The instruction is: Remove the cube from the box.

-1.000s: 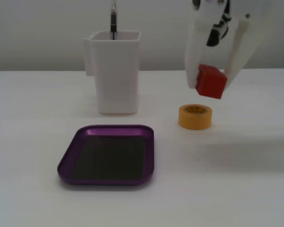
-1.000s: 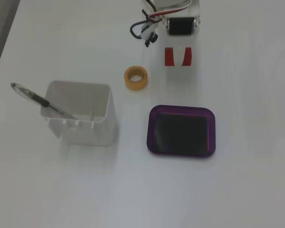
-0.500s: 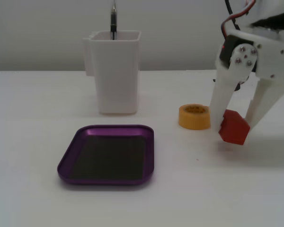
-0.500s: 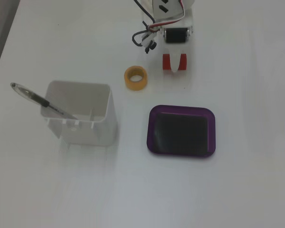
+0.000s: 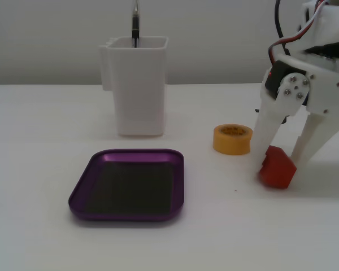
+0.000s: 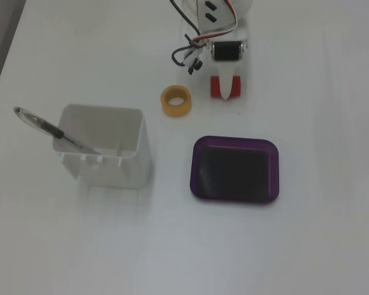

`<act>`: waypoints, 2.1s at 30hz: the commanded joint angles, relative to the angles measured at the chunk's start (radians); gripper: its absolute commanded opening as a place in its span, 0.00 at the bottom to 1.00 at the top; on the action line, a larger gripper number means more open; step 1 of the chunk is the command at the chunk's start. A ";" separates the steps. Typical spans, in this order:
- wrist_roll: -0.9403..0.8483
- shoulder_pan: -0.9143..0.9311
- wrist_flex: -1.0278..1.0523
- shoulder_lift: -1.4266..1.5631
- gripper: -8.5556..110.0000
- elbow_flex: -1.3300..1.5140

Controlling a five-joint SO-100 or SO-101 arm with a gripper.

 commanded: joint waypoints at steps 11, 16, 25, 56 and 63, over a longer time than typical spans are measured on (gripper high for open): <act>0.006 -0.005 0.032 0.060 0.19 -0.025; 0.006 -0.011 0.135 0.063 0.20 -0.124; 0.011 -0.015 0.457 0.238 0.20 -0.456; 0.012 0.002 0.468 1.404 0.19 0.410; 0.012 0.002 0.465 1.424 0.19 0.611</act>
